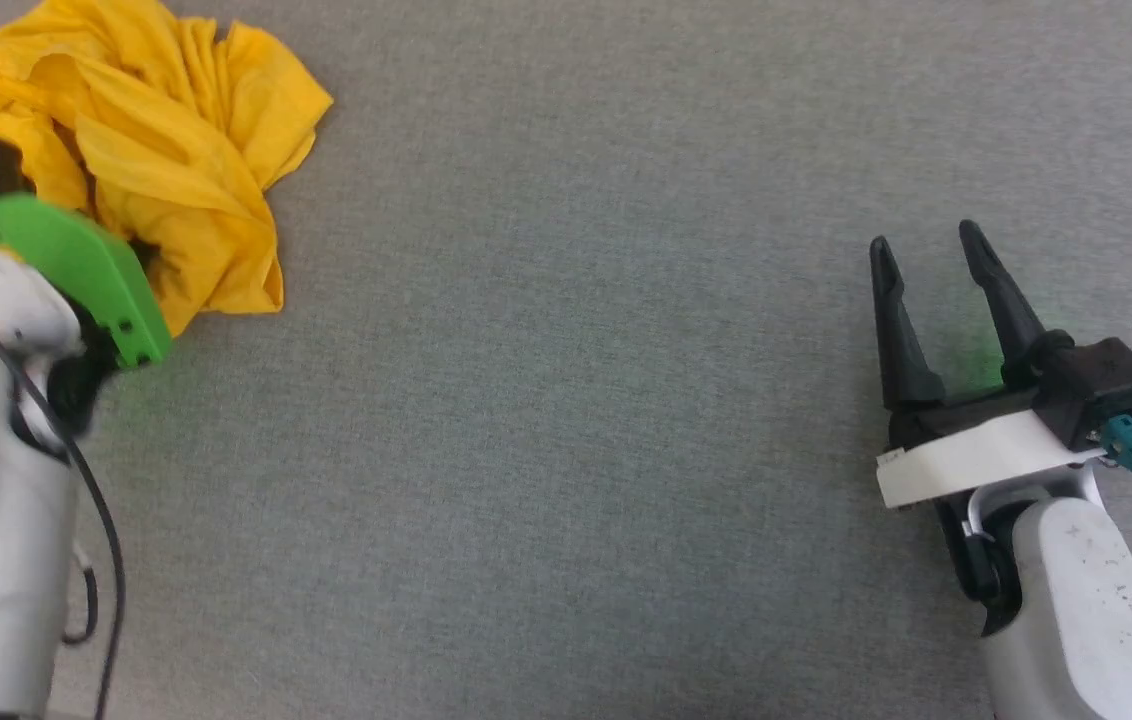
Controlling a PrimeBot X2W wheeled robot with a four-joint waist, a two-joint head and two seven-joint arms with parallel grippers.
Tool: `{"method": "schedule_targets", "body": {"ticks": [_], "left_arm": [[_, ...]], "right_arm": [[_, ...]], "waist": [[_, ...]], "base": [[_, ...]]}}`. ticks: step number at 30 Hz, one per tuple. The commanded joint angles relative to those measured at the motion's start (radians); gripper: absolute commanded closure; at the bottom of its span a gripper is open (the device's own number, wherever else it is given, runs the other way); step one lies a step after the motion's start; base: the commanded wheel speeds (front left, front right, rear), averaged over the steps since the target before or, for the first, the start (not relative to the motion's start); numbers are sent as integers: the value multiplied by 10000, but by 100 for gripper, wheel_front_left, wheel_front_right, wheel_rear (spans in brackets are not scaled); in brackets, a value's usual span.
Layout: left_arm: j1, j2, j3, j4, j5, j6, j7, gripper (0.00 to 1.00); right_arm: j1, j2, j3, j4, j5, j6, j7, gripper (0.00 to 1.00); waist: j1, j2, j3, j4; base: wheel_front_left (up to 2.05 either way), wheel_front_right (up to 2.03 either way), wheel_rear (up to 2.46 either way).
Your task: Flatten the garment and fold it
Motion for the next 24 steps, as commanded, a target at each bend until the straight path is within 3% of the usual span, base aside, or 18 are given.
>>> {"method": "schedule_targets", "body": {"ticks": [1, 5, 9, 16, 24], "left_arm": [[546, -85, -38, 26, 355, 251, -776, 100], [519, 133, 416, -570, 1257, 901, -3810, 100], [414, 210, 334, -1065, 1978, 1101, -5735, 100], [-43, -107, -178, -2286, 2486, 1104, -6846, 100], [-527, -1347, -1280, -3212, 2358, 765, -6854, 100]], "right_arm": [[78, -8, -25, 122, 95, -15, -100, 0], [480, -8, -155, 423, 250, -15, -205, 0], [1067, -8, -378, 644, 388, -15, -264, 0], [1736, -8, -471, 640, 537, -15, -276, 0], [2028, -8, -374, 461, 592, -15, -116, 0]], "waist": [[-1, -1, -853, 105], [-1, -1, -1931, 108], [-1, -1, -3034, 43], [-1, -1, -4199, -624], [-1, -1, -4694, -1913]], "base": [[0, 0, 0], [0, 0, 0], [0, 0, 0], [0, 0, 0], [0, 0, 0]]}}
